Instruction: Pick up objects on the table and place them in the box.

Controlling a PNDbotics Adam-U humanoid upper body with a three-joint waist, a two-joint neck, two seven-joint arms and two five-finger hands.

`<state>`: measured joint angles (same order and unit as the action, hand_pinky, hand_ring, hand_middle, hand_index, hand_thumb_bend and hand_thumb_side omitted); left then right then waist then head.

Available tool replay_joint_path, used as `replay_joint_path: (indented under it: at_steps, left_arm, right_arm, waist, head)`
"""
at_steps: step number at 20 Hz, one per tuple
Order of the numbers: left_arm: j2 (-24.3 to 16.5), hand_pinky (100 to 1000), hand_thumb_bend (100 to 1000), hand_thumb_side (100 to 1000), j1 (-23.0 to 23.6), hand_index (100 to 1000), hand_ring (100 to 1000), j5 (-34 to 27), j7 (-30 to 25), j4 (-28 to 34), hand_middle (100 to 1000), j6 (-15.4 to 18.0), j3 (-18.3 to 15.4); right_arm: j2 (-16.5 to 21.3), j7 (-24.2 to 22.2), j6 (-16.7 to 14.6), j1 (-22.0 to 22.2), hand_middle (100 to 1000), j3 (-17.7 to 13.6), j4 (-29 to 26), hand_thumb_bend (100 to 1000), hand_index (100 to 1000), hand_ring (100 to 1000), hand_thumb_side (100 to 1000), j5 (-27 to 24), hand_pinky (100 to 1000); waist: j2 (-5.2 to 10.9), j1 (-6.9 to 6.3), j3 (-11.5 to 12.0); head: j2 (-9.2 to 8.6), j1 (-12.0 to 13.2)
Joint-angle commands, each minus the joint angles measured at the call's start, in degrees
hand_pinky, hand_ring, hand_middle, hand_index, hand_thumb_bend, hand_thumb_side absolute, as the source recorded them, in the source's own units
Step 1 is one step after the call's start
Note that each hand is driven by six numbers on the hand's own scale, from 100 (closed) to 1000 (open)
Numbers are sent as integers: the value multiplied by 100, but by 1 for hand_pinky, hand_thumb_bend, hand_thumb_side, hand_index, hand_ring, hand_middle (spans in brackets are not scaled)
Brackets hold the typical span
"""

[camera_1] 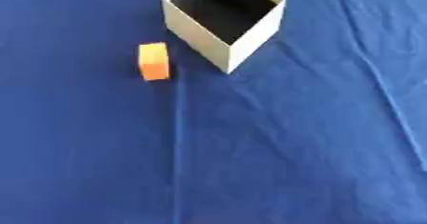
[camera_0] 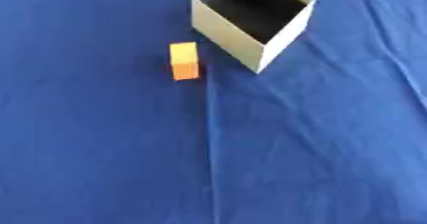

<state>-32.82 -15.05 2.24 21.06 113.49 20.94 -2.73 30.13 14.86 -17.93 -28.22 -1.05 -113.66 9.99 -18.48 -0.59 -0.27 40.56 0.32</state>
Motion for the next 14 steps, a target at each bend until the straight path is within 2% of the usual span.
replay_joint_path:
  at_steps: [1,6,14]
  left_arm:
    - [-187,416,182,615,-79,699,542,16,-12,110,602,-16,-44]
    - [-677,412,187,625,-461,702,542,131,-239,110,605,-258,189]
    - [-1678,412,204,696,-1192,728,551,411,-872,35,617,-919,850]
  right_arm:
    - [120,-4,1,-67,670,-43,-93,100,769,735,800,8,795]
    - [138,-17,5,-67,671,-25,-93,100,769,736,800,11,795]
    - [160,-74,18,-89,669,31,-93,100,769,735,803,-16,795]
  waist:
    - [126,-3,-2]
    - [163,-38,-9]
    - [177,-102,-83]
  head:
    - [41,12]
    - [76,28]
    - [152,108]
